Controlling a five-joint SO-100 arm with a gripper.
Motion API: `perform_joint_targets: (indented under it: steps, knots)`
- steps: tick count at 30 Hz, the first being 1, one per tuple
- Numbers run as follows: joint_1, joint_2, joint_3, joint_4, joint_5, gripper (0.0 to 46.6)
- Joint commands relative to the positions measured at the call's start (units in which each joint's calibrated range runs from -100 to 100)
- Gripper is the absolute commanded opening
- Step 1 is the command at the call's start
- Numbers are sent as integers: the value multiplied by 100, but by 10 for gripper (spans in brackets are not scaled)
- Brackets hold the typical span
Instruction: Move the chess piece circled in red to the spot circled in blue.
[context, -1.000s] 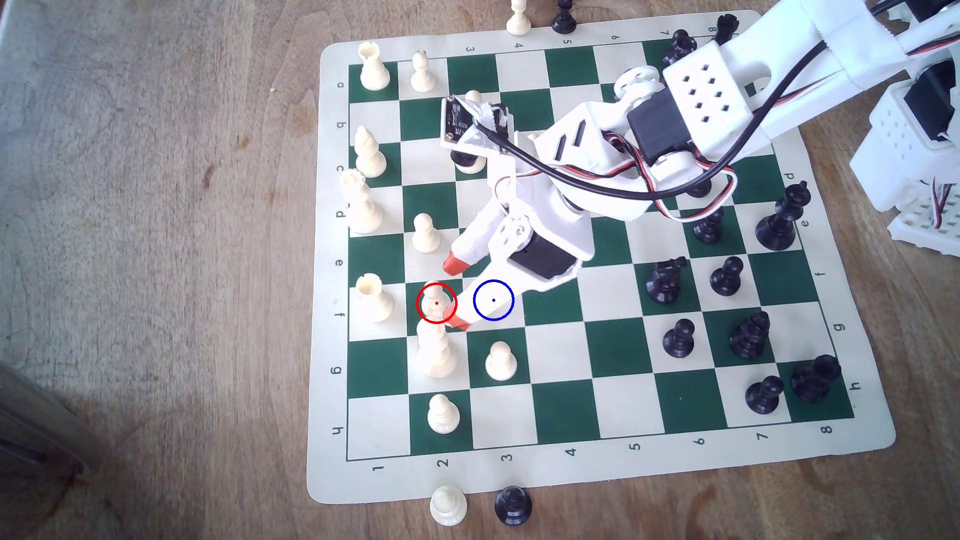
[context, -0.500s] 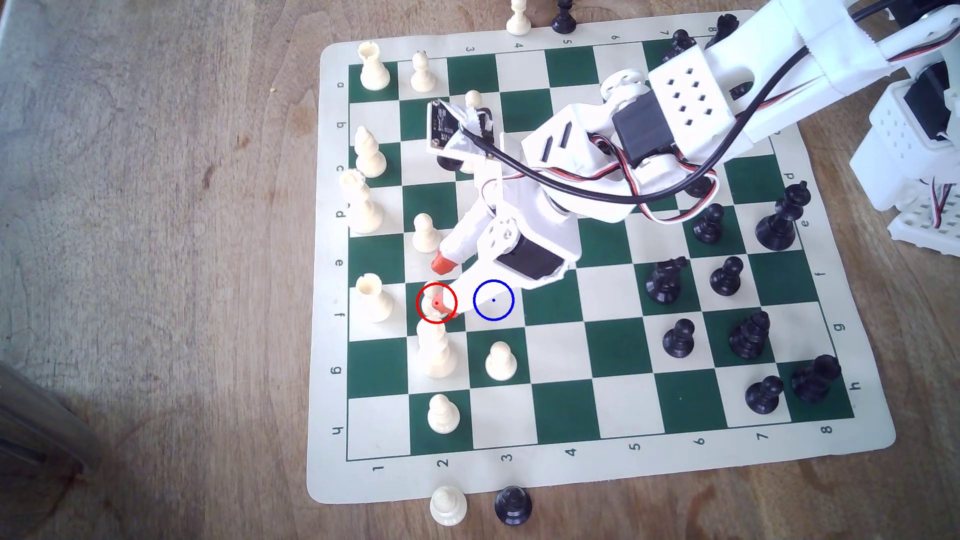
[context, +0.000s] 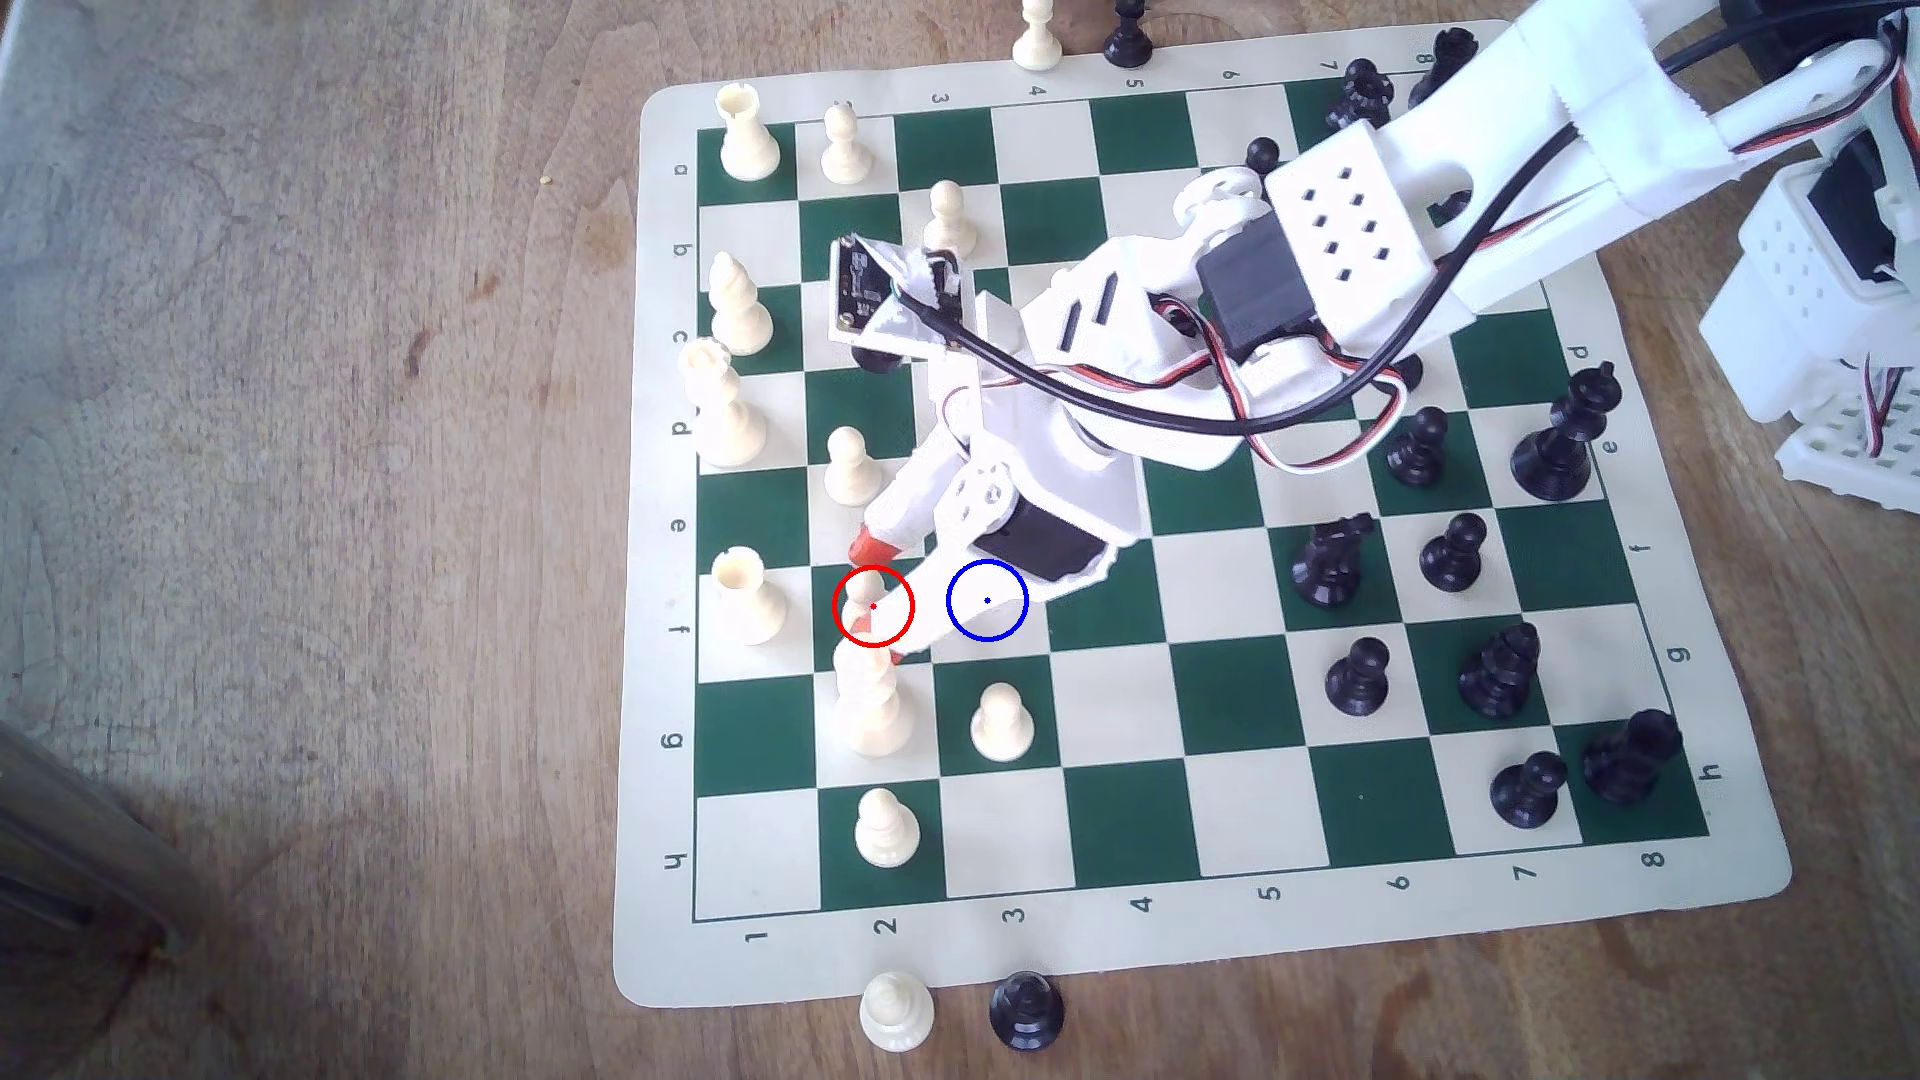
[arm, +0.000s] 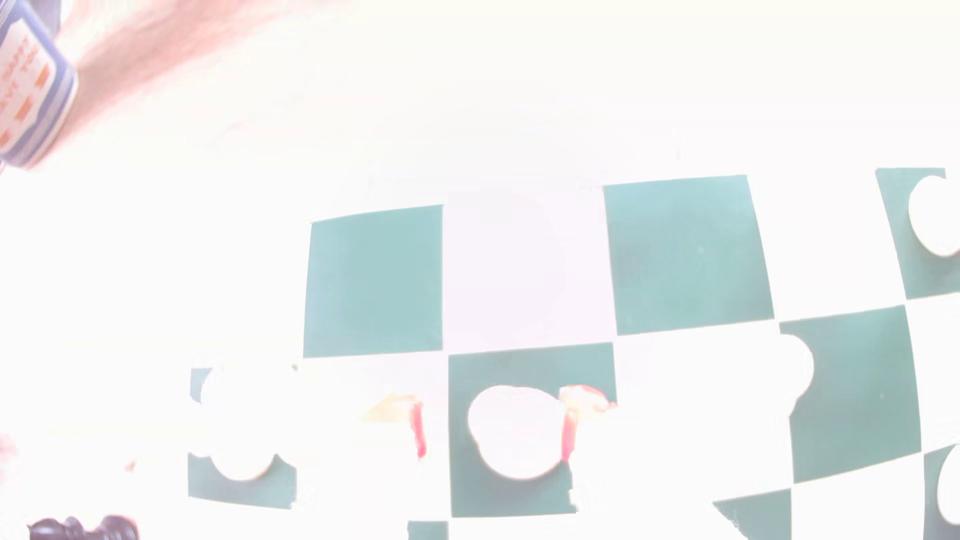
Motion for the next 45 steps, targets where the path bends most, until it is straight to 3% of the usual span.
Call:
perform_joint_targets:
  steps: [1,4,9,30,37,45]
  knots:
    - [56,-112,-535,-23,-5,149]
    - [64,-95,-544,-23,15,143]
    - [64,-61,-563,190,200,3]
    - [87,-520,-1134,542,44,2]
    - [126,-987,-1333,1418,264,2]
    - [-22,-1844,-952,2278,332,2]
